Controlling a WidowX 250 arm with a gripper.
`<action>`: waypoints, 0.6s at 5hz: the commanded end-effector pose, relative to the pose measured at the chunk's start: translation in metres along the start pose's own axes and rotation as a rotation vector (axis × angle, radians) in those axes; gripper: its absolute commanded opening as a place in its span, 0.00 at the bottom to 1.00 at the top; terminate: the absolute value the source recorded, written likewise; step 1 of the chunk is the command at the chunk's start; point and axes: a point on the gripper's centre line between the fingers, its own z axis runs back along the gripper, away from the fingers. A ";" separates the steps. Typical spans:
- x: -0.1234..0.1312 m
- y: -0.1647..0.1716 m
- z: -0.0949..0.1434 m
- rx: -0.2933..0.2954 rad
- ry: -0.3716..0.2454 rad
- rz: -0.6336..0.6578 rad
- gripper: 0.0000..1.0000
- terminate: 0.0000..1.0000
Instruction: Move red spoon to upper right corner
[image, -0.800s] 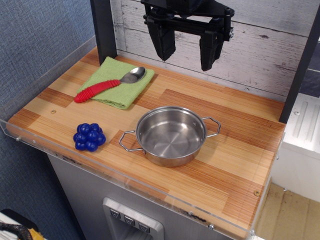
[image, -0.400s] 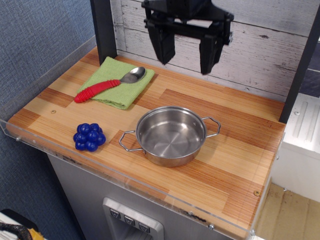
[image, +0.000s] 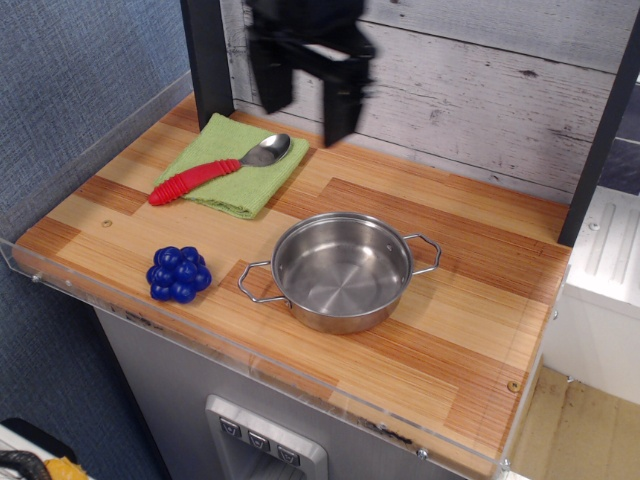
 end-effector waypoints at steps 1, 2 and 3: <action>0.003 0.073 -0.012 0.030 0.014 -0.155 1.00 0.00; 0.005 0.100 -0.029 0.013 -0.009 -0.159 1.00 0.00; 0.005 0.113 -0.046 0.029 0.025 -0.162 1.00 0.00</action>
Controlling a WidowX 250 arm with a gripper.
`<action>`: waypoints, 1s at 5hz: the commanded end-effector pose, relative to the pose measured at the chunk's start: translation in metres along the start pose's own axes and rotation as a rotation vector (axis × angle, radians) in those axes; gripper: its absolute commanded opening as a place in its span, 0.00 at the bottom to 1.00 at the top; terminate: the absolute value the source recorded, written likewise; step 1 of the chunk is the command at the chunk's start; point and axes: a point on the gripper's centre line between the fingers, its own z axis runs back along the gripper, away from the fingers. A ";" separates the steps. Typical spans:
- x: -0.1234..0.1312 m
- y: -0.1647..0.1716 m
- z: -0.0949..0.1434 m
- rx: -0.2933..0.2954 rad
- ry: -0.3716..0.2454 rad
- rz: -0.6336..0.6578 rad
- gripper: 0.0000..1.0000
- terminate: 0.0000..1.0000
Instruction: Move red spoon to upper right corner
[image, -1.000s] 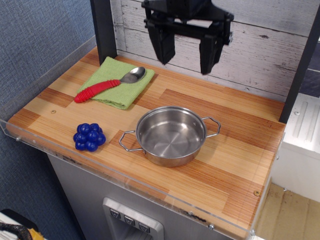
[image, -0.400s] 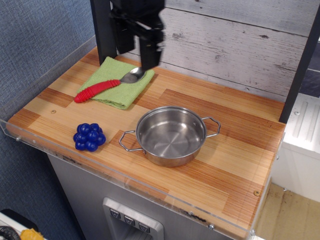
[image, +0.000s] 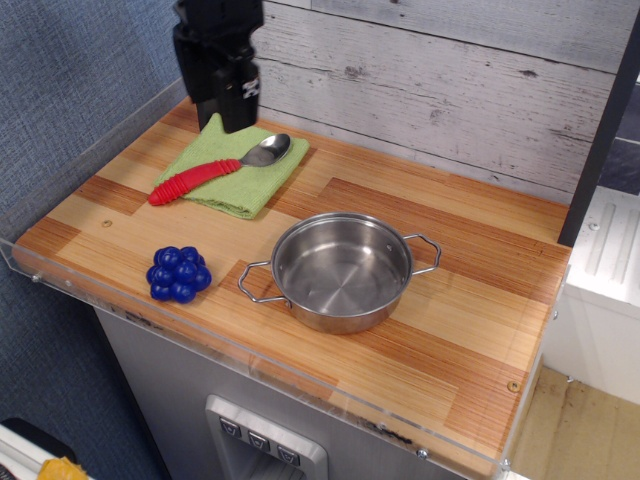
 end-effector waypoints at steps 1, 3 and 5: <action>0.001 0.023 -0.012 0.066 0.027 -0.044 1.00 0.00; -0.009 0.032 -0.041 0.061 0.086 -0.043 1.00 0.00; -0.008 0.033 -0.055 0.065 0.098 -0.023 1.00 0.00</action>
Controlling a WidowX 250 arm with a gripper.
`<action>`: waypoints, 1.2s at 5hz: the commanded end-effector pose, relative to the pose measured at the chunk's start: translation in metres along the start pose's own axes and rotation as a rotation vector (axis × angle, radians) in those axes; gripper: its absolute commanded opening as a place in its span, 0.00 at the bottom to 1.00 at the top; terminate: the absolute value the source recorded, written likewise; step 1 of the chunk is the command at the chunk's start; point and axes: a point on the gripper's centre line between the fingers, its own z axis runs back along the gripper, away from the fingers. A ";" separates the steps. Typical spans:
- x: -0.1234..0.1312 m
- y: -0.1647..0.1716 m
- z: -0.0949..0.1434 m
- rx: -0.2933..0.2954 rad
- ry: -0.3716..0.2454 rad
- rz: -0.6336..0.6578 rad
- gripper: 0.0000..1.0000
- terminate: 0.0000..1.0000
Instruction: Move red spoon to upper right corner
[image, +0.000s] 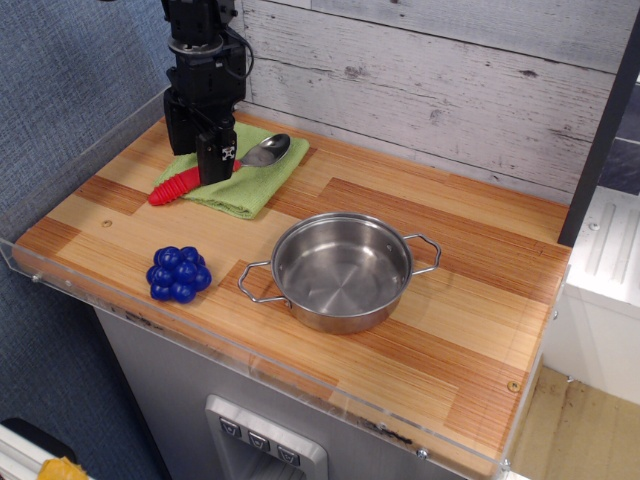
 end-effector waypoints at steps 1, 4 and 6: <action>0.001 0.009 0.002 0.021 -0.012 0.019 1.00 0.00; 0.002 0.013 -0.005 0.019 0.000 0.013 0.00 0.00; -0.003 0.021 0.016 0.030 -0.017 0.025 1.00 0.00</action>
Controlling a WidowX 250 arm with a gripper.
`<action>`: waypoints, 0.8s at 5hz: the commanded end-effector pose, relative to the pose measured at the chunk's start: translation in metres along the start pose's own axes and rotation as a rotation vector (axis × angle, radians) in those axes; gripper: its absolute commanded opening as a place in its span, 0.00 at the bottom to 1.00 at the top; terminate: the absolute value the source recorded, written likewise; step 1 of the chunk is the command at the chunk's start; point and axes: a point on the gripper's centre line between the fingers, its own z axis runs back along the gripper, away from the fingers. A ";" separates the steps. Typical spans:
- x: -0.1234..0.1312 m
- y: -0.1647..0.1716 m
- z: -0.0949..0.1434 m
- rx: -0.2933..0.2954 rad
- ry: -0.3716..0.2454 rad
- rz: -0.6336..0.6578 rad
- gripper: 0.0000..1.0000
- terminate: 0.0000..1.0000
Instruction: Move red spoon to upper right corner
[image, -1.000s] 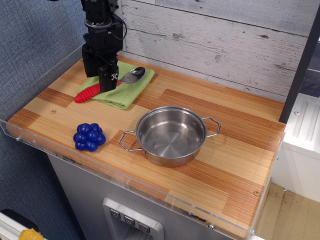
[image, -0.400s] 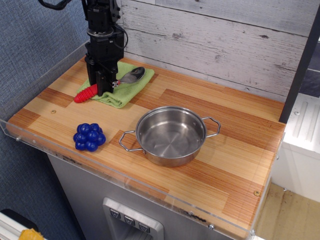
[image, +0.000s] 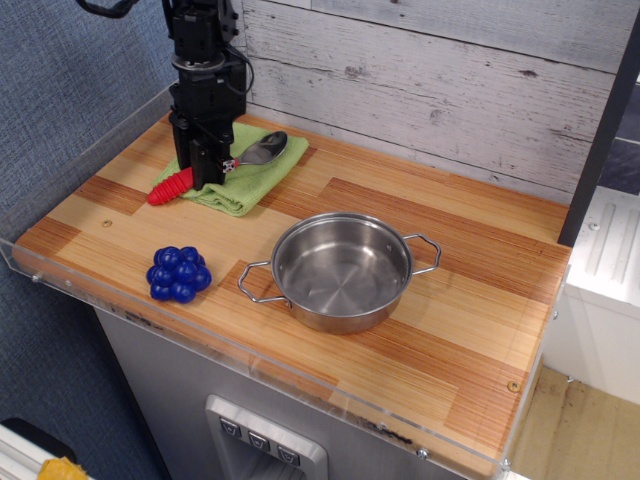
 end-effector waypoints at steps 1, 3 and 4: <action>-0.003 0.017 0.048 0.057 -0.067 0.026 0.00 0.00; 0.005 0.009 0.074 0.081 -0.118 0.011 0.00 0.00; 0.008 0.006 0.073 0.081 -0.124 0.012 0.00 0.00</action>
